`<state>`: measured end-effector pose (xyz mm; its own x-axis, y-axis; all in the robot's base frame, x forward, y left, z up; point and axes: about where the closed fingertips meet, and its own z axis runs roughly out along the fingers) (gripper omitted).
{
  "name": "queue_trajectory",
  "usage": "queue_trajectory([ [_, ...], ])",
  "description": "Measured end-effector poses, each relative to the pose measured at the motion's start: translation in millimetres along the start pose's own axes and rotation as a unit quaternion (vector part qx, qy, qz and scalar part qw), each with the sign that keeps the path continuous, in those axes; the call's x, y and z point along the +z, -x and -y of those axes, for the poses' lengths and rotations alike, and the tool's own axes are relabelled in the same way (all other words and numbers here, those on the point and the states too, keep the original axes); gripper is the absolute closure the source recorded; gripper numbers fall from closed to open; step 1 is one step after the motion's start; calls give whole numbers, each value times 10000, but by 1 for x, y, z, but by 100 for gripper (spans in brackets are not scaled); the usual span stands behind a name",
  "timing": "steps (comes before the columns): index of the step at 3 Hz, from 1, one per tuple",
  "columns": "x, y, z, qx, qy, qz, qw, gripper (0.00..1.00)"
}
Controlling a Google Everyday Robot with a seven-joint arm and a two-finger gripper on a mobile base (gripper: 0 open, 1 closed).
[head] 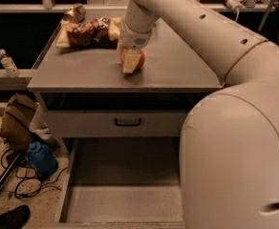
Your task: Pick apple from middle drawer and place on counter
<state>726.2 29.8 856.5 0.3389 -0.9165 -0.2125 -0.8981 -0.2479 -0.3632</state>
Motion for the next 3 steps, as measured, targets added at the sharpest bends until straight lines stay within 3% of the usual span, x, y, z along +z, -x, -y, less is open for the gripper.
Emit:
queue_trajectory([
  [1, 0, 0, 0, 0, 0, 0, 10000, 82],
  [3, 0, 0, 0, 0, 0, 0, 10000, 36],
])
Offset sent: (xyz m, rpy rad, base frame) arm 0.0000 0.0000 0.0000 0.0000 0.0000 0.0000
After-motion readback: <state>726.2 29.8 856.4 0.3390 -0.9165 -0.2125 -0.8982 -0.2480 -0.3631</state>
